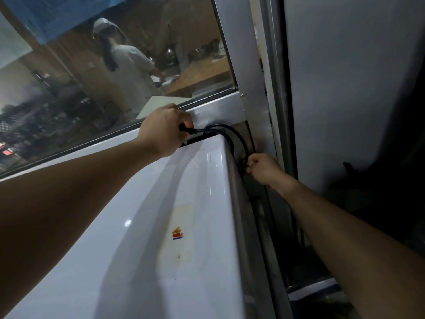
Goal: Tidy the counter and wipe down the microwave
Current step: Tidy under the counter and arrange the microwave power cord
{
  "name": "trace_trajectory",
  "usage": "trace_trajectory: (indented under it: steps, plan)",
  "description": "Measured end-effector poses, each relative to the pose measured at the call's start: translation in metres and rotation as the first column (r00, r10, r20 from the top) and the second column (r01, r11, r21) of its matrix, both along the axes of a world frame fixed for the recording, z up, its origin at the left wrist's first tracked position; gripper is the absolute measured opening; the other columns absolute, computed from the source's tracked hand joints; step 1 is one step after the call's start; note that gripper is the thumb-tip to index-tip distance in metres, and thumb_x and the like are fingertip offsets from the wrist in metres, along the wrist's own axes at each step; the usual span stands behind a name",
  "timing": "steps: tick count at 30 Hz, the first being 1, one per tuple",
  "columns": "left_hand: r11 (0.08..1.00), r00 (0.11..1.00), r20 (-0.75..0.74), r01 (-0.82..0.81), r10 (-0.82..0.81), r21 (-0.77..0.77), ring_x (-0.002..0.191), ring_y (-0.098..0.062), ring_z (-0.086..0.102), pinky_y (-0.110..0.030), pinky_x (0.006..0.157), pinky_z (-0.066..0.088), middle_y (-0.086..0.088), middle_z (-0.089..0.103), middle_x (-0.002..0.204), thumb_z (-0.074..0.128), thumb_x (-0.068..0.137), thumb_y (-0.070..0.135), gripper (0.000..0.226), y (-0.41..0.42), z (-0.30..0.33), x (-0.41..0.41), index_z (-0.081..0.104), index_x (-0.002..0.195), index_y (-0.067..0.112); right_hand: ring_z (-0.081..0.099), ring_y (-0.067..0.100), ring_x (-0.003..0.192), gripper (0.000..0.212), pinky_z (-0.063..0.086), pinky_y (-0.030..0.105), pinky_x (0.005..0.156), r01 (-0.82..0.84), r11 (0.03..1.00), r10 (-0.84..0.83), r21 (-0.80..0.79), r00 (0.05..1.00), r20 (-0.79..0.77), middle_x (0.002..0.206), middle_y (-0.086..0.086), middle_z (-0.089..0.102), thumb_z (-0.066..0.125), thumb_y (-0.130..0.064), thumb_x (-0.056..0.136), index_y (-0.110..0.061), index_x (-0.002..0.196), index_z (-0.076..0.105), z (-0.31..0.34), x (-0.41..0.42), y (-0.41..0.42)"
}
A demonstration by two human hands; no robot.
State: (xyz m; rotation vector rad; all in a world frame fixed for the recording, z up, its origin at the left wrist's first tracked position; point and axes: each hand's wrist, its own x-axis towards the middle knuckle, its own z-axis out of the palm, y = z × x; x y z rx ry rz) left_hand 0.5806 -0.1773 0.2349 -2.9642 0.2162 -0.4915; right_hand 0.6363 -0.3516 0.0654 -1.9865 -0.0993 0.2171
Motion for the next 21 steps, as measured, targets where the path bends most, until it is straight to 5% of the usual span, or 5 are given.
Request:
trace_trajectory:
  steps: [6, 21]
  plan:
    - [1.0, 1.0, 0.006, -0.01, 0.01, -0.027, 0.085, -0.027, 0.055, -0.036, 0.071, 0.049, -0.002, 0.051, 0.091, 0.064, 0.083, 0.011, 0.017, -0.001, -0.001, -0.002, 0.07, 0.096, 0.019, 0.052, 0.026, 0.115, 0.032, 0.04, 0.028, 0.098, -0.105, 0.994, 0.104, -0.022, 0.994, -0.01, 0.124, 0.013, 0.057, 0.047, -0.007, 0.095, -0.004, 0.127, 0.049, 0.0, -0.007, -0.013]
    - [0.993, 0.999, 0.029, -0.032, 0.036, -0.113, 0.083, -0.025, 0.054, -0.038, 0.071, 0.051, -0.002, 0.053, 0.091, 0.067, 0.082, 0.014, 0.014, 0.004, -0.006, -0.006, 0.071, 0.094, 0.022, 0.051, 0.024, 0.117, 0.061, 0.041, 0.026, 0.091, -0.113, 0.975, 0.141, -0.192, 0.981, 0.137, 0.133, 0.011, 0.05, 0.065, -0.014, 0.086, -0.014, 0.14, 0.035, 0.025, -0.03, -0.04]
